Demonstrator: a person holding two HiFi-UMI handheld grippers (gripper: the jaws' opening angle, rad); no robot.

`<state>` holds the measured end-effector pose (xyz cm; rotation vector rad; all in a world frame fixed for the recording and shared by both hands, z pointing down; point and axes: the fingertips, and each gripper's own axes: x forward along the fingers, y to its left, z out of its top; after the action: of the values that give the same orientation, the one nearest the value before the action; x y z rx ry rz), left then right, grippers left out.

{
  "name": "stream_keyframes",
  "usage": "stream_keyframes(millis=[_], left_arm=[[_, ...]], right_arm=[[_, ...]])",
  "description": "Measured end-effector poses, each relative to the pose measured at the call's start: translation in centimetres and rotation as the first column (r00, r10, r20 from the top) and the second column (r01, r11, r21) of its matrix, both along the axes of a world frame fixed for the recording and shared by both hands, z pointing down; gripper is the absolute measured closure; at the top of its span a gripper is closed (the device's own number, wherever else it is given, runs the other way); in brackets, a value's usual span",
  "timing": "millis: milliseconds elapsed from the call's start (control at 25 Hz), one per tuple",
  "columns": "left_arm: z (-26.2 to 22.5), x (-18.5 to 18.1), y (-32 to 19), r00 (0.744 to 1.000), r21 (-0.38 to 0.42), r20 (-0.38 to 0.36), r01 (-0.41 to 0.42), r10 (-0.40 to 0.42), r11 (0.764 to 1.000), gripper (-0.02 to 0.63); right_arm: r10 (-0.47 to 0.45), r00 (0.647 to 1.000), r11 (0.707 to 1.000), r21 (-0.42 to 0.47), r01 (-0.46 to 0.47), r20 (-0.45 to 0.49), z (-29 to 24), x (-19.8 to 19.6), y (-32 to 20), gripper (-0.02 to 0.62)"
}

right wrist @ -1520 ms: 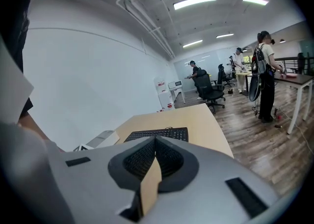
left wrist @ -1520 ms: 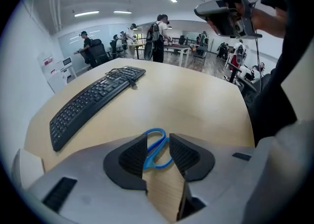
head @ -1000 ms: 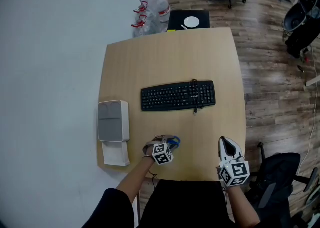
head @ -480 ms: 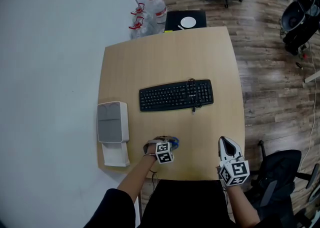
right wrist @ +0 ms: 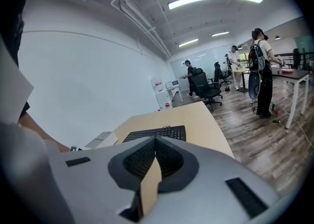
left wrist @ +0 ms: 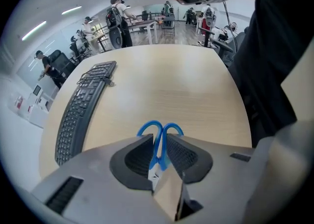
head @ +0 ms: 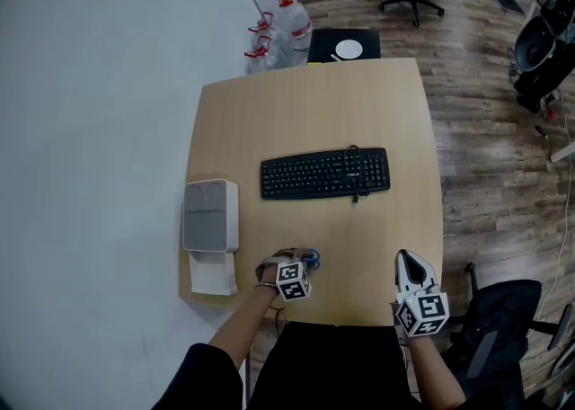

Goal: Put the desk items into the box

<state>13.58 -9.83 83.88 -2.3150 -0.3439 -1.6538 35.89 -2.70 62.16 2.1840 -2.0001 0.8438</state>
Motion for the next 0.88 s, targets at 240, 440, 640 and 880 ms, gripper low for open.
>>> stream_keyframes(millis=[240, 440, 640, 880], left_arm=[[-5.3, -1.4, -1.7, 0.956, 0.020, -0.174, 0.242, -0.235, 0.970, 0.522], [-8.9, -3.5, -3.2, 0.843, -0.063, -0.293, 0.453, -0.451, 0.889, 0.522], [-12.6, -6.1, -4.7, 0.687, -0.154, -0.398, 0.603, -0.608, 0.783, 0.522], [-15.7, -10.4, -5.7, 0.529, -0.225, -0.474, 0.700, -0.704, 0.678, 0.522]], right_arm=[[-0.078, 0.997, 0.997, 0.014, 0.078, 0.002, -0.4, -1.9, -1.4, 0.535], [-0.134, 0.991, 0.990, 0.031, 0.134, -0.011, -1.3, -3.4, -3.5, 0.535], [-0.194, 0.981, 0.980, 0.044, 0.195, -0.030, -2.6, -5.7, -5.4, 0.535], [-0.281, 0.958, 0.958, 0.040, 0.283, -0.053, -3.1, -10.0, -7.2, 0.535]])
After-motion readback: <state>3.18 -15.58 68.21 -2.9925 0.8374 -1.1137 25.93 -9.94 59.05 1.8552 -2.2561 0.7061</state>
